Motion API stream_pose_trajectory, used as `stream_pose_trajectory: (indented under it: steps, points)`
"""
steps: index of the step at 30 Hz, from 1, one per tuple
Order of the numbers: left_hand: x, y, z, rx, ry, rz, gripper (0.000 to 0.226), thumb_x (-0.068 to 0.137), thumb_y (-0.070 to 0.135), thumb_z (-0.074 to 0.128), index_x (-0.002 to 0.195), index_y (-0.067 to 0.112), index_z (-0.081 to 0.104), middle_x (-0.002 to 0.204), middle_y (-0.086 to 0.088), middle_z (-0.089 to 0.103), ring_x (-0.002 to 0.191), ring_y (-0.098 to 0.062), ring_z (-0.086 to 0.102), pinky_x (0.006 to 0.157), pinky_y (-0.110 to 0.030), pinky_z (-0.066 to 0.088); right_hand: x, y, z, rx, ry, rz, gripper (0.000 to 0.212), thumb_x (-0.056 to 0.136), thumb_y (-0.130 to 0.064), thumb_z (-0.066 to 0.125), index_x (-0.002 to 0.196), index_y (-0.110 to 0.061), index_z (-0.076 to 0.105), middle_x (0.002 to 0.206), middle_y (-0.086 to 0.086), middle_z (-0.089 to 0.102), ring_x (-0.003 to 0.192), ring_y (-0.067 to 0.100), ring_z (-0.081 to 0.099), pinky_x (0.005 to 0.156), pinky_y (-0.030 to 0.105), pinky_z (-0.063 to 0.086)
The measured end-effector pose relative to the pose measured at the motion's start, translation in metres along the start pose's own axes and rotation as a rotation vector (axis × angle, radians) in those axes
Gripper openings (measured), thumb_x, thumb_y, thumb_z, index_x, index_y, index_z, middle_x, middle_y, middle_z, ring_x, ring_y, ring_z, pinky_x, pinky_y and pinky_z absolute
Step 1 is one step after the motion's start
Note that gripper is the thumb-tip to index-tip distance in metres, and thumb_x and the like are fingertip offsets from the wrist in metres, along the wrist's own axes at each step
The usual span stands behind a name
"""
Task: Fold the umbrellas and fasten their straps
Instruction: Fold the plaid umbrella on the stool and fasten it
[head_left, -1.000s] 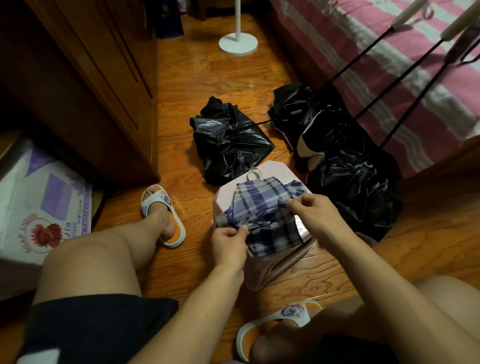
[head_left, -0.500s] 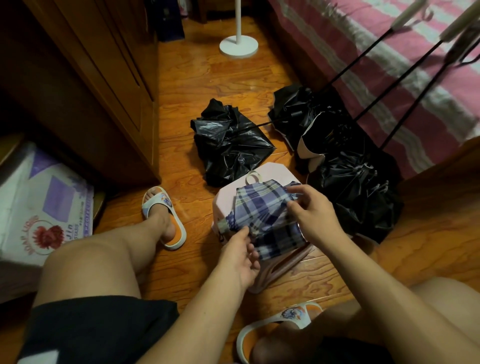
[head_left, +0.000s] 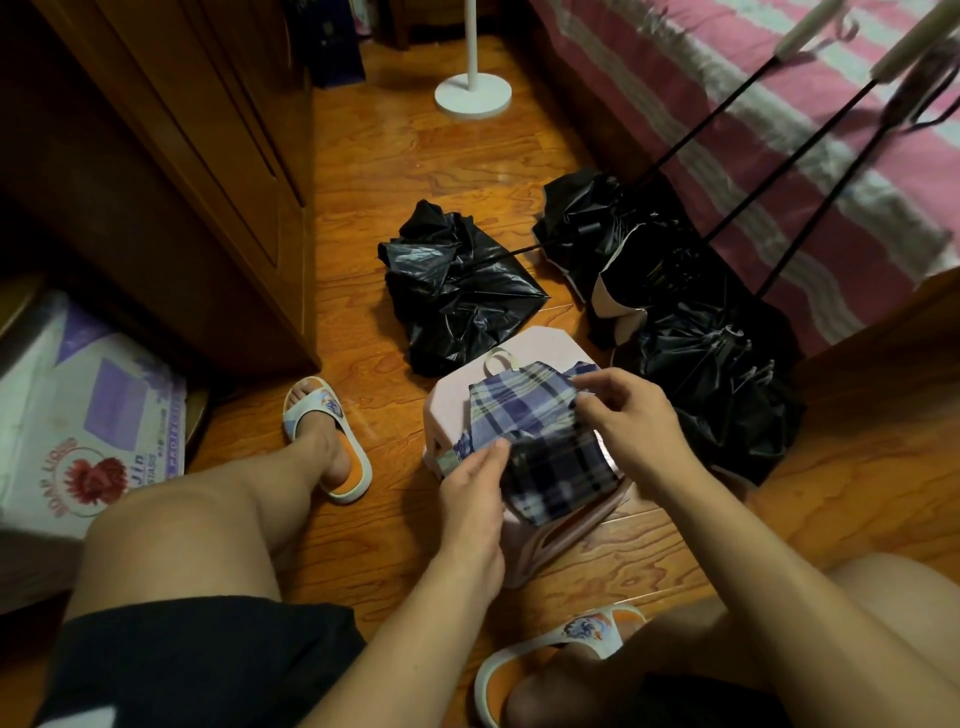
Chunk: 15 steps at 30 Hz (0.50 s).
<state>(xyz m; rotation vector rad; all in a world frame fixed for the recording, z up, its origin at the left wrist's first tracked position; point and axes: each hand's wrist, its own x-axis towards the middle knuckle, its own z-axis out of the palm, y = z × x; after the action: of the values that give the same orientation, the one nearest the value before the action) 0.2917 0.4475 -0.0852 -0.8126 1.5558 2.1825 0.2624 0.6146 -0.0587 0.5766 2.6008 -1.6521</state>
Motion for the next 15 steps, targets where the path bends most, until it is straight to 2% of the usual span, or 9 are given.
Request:
stream_pose_trajectory:
  steps: [3, 5, 6, 8, 10, 12, 13, 15]
  points:
    - [-0.005, -0.002, 0.0, 0.096, -0.1, -0.006, 0.018, 0.098, 0.02, 0.065, 0.113, 0.013, 0.074, 0.105, -0.007, 0.078, 0.097, -0.019, 0.074, 0.074, -0.026, 0.059, -0.004, -0.004, 0.0, 0.022, -0.128, 0.003, 0.017, 0.091, -0.028, 0.075, 0.104, -0.037, 0.07, 0.085, -0.002, 0.072, 0.088, 0.019, 0.07, 0.088, 0.05, 0.056]
    - [-0.004, -0.009, -0.002, 0.188, -0.108, -0.052, 0.021, 0.097, 0.021, 0.067, 0.117, 0.018, 0.072, 0.11, -0.004, 0.077, 0.105, -0.022, 0.072, 0.093, -0.04, 0.059, -0.005, -0.006, 0.0, 0.05, -0.146, 0.017, 0.016, 0.091, -0.026, 0.076, 0.105, -0.034, 0.071, 0.08, -0.007, 0.072, 0.086, 0.016, 0.07, 0.089, 0.048, 0.056]
    - [-0.004, -0.012, -0.003, 0.26, -0.089, -0.044, 0.025, 0.096, 0.022, 0.069, 0.12, 0.021, 0.07, 0.115, -0.003, 0.075, 0.109, -0.021, 0.07, 0.097, -0.044, 0.057, -0.005, -0.006, -0.001, 0.08, -0.131, 0.03, 0.015, 0.091, -0.025, 0.075, 0.103, -0.032, 0.073, 0.078, -0.008, 0.072, 0.086, 0.015, 0.07, 0.089, 0.048, 0.057]
    - [0.001, -0.016, -0.004, 0.402, -0.003, 0.071, 0.034, 0.092, 0.025, 0.075, 0.125, 0.026, 0.067, 0.122, 0.0, 0.069, 0.114, -0.017, 0.064, 0.101, -0.045, 0.054, -0.003, -0.004, -0.001, 0.15, -0.079, 0.056, 0.011, 0.091, -0.021, 0.075, 0.099, -0.028, 0.075, 0.077, -0.006, 0.071, 0.086, 0.018, 0.071, 0.09, 0.05, 0.058]
    - [0.005, -0.016, -0.005, 0.494, 0.061, 0.196, 0.034, 0.089, 0.027, 0.078, 0.121, 0.03, 0.067, 0.109, 0.009, 0.066, 0.106, -0.012, 0.062, 0.099, -0.04, 0.054, 0.0, -0.001, -0.003, 0.16, -0.015, 0.046, 0.008, 0.091, -0.019, 0.075, 0.096, -0.026, 0.075, 0.081, -0.001, 0.073, 0.087, 0.022, 0.072, 0.09, 0.053, 0.057]
    - [0.001, -0.01, -0.002, 0.429, 0.012, 0.174, 0.016, 0.091, 0.031, 0.075, 0.106, 0.031, 0.068, 0.097, 0.012, 0.07, 0.096, -0.008, 0.066, 0.096, -0.036, 0.055, 0.0, -0.001, -0.004, 0.115, -0.016, 0.013, 0.007, 0.092, -0.021, 0.074, 0.097, -0.026, 0.076, 0.088, 0.002, 0.074, 0.091, 0.021, 0.072, 0.09, 0.052, 0.058]
    - [-0.002, -0.007, 0.0, 0.358, -0.022, 0.116, 0.012, 0.093, 0.033, 0.073, 0.1, 0.023, 0.074, 0.096, 0.008, 0.075, 0.095, -0.011, 0.07, 0.094, -0.038, 0.057, -0.001, -0.001, -0.005, 0.083, -0.04, -0.002, 0.008, 0.093, -0.022, 0.073, 0.098, -0.027, 0.076, 0.091, 0.001, 0.074, 0.092, 0.019, 0.071, 0.089, 0.049, 0.058]
    - [-0.004, -0.006, 0.002, 0.269, -0.026, 0.084, 0.018, 0.096, 0.033, 0.069, 0.097, 0.018, 0.079, 0.096, 0.003, 0.078, 0.096, -0.018, 0.074, 0.09, -0.047, 0.06, -0.002, 0.0, -0.005, -0.03, -0.102, -0.053, 0.009, 0.095, -0.024, 0.071, 0.101, -0.028, 0.075, 0.094, -0.004, 0.073, 0.092, 0.015, 0.069, 0.086, 0.047, 0.058]
